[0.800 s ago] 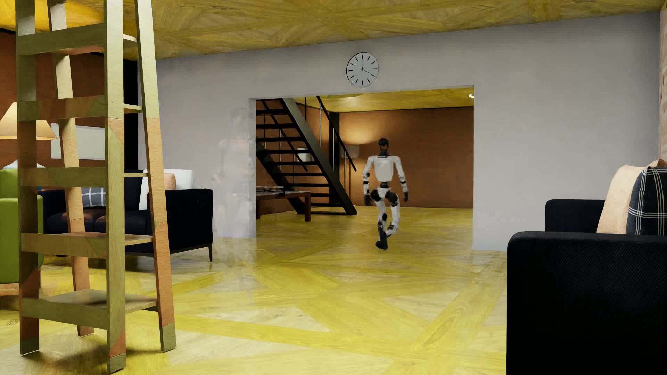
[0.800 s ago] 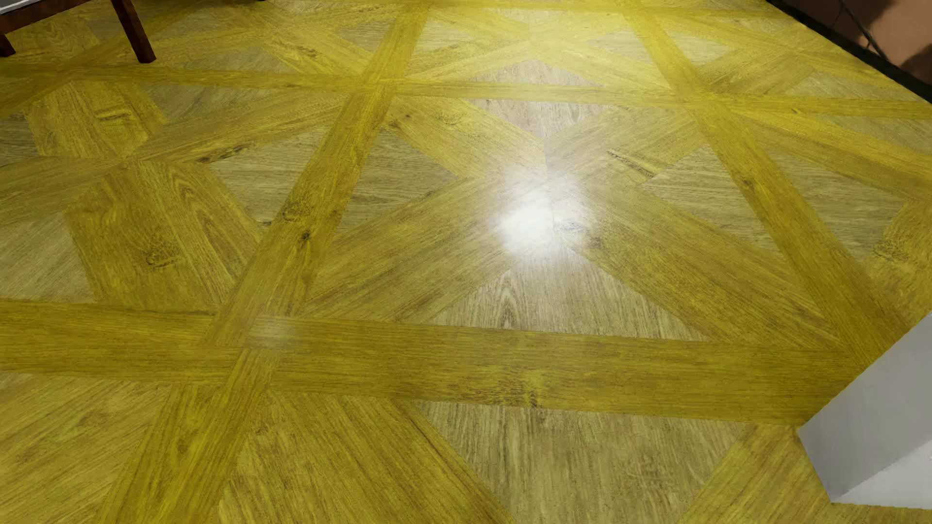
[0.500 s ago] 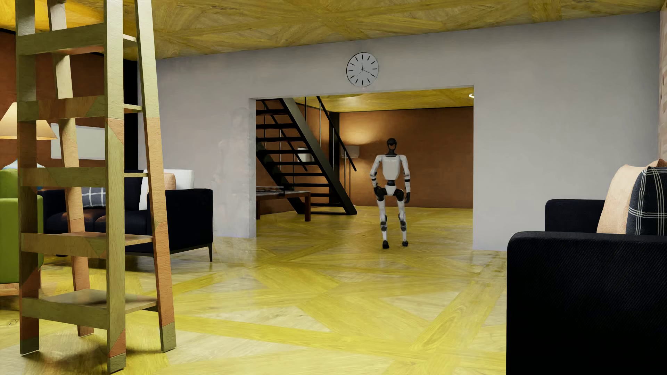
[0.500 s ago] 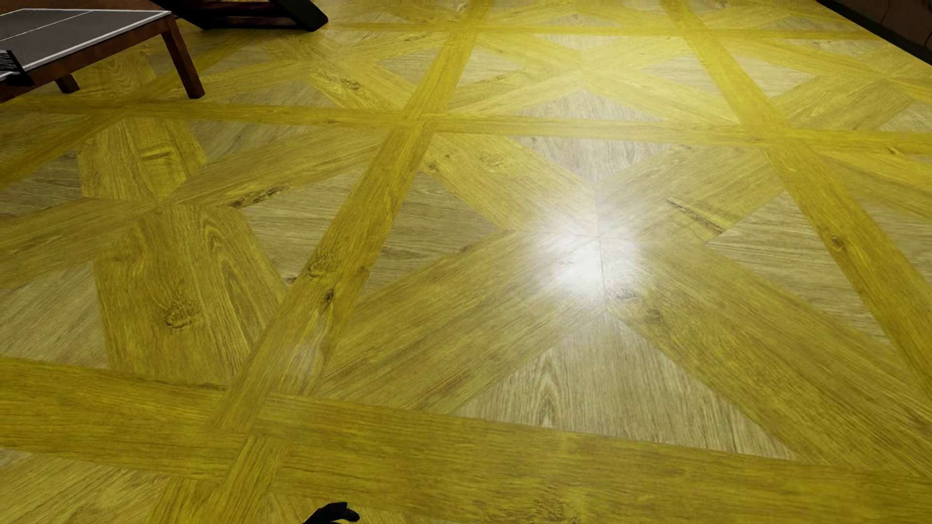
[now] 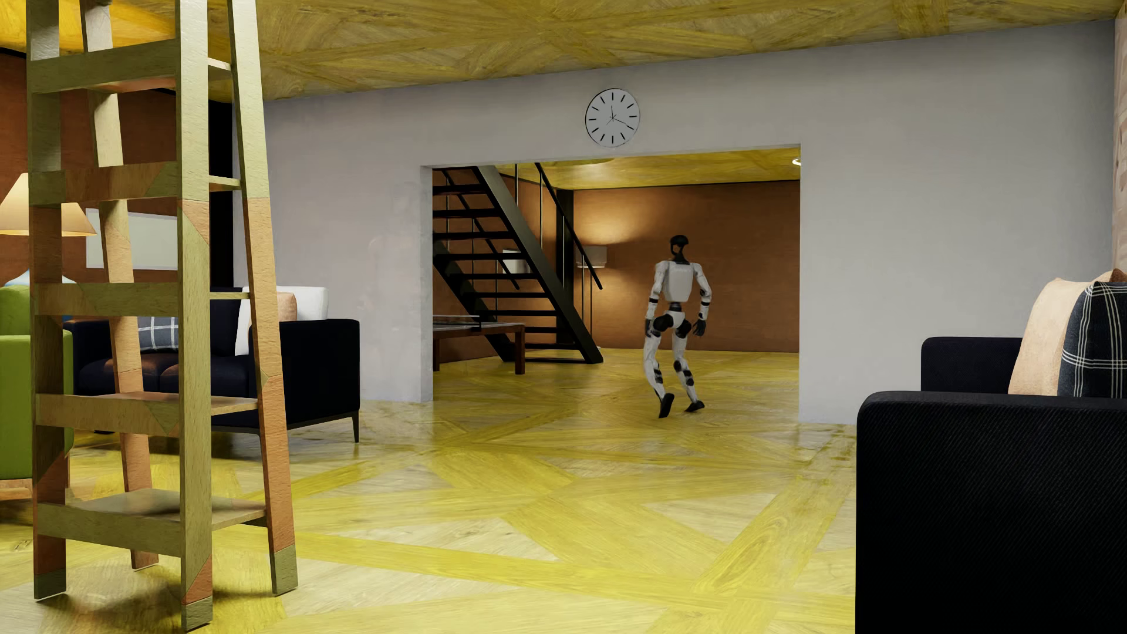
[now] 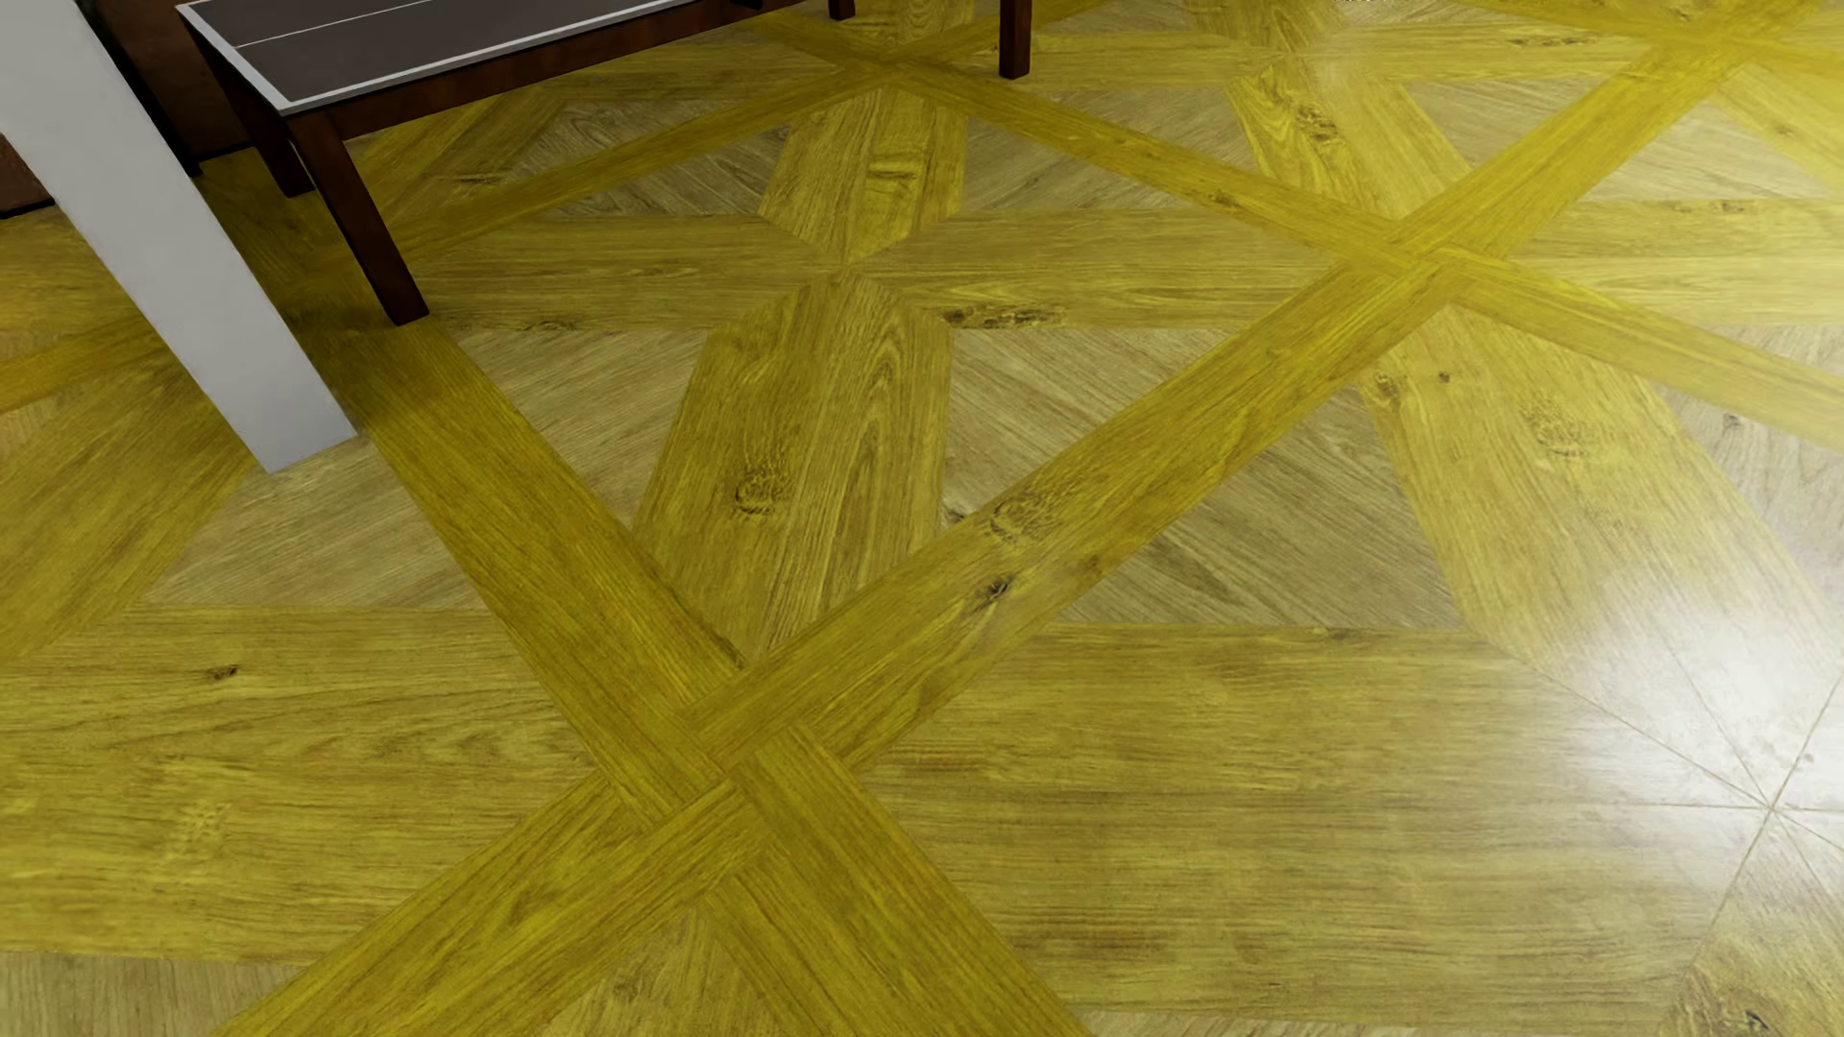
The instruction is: Walk to the dark shelves
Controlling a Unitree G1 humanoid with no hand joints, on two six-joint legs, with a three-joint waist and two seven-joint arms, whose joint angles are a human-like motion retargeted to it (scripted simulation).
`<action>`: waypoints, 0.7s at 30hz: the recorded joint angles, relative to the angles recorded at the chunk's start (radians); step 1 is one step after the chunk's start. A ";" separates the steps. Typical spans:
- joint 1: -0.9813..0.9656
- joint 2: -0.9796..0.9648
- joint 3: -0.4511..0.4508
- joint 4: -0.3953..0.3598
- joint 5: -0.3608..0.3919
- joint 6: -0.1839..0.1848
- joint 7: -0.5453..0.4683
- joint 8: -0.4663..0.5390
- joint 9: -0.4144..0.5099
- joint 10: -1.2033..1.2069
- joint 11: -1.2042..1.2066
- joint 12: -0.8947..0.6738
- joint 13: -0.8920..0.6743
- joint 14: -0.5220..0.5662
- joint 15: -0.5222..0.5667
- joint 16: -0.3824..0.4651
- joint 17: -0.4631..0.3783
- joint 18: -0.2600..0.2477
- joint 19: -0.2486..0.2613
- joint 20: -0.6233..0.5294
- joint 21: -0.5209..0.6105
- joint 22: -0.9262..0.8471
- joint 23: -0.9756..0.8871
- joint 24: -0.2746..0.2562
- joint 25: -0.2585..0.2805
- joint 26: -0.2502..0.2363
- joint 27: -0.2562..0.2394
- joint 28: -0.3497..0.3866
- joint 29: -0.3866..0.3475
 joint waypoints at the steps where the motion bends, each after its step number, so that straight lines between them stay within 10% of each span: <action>1: 0.005 0.019 0.011 0.006 0.002 0.006 0.000 0.000 -0.002 -0.027 -0.001 0.010 -0.001 0.000 -0.012 0.010 -0.004 0.000 0.000 0.013 -0.075 -0.008 0.000 0.000 0.000 0.000 0.000 0.000 0.000; 5: -0.024 0.061 0.035 0.027 0.000 0.026 0.000 0.000 -0.011 -0.106 0.009 0.009 -0.022 -0.021 -0.064 0.041 -0.032 0.000 0.000 0.039 -0.204 -0.033 0.050 0.000 0.000 0.000 0.000 0.000 0.000; 21: -0.279 0.085 0.181 -0.030 -0.060 0.025 0.000 0.000 0.063 -0.204 -0.031 0.008 -0.124 -0.370 -0.103 -0.004 -0.050 0.000 0.000 0.012 -0.007 -0.065 -0.103 0.000 0.000 0.000 0.000 0.000 0.000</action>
